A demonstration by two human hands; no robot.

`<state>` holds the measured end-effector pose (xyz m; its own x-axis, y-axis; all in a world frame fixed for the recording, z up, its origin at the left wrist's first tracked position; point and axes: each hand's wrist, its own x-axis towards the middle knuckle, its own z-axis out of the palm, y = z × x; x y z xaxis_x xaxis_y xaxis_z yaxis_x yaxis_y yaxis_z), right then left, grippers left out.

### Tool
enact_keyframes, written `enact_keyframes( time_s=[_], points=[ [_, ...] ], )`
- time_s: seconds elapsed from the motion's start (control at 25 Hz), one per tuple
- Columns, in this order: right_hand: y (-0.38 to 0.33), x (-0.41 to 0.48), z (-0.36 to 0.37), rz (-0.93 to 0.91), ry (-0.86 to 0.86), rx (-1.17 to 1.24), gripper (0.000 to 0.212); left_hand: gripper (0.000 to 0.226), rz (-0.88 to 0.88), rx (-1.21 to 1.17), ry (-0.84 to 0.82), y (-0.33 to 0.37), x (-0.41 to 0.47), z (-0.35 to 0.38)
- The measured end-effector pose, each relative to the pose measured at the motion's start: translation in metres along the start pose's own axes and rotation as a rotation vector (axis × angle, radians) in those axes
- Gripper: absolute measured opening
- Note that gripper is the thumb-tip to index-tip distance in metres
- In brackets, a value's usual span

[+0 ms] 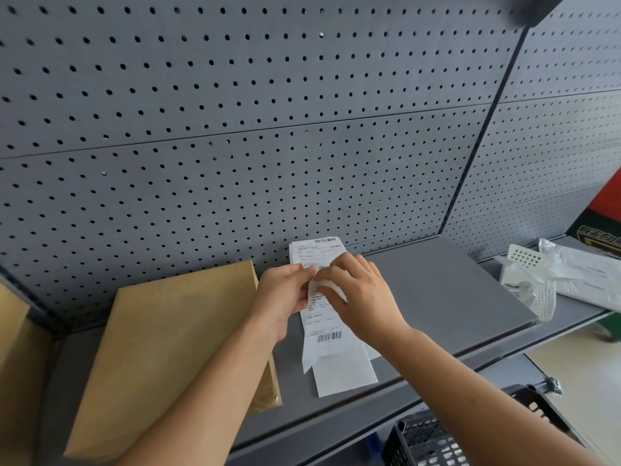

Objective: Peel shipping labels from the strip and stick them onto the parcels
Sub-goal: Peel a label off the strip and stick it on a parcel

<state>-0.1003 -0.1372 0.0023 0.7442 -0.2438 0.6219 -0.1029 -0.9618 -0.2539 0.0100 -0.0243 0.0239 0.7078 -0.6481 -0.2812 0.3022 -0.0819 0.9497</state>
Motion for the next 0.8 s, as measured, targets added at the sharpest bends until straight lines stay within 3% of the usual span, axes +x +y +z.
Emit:
enact_keyframes(
  time_s=[0.44,0.68,0.8],
  points=[
    [-0.002,0.001,0.0,-0.032,0.141,-0.007,0.009,0.016,-0.071,-0.051,0.049,0.003,0.009,0.001],
    [-0.008,-0.006,-0.014,-0.107,0.027,0.103,0.008,0.015,-0.101,-0.109,0.113,0.009,0.019,-0.004],
    [-0.01,-0.015,-0.026,-0.115,0.05,0.119,0.009,0.018,-0.134,-0.077,0.16,0.01,0.025,-0.007]
  ],
)
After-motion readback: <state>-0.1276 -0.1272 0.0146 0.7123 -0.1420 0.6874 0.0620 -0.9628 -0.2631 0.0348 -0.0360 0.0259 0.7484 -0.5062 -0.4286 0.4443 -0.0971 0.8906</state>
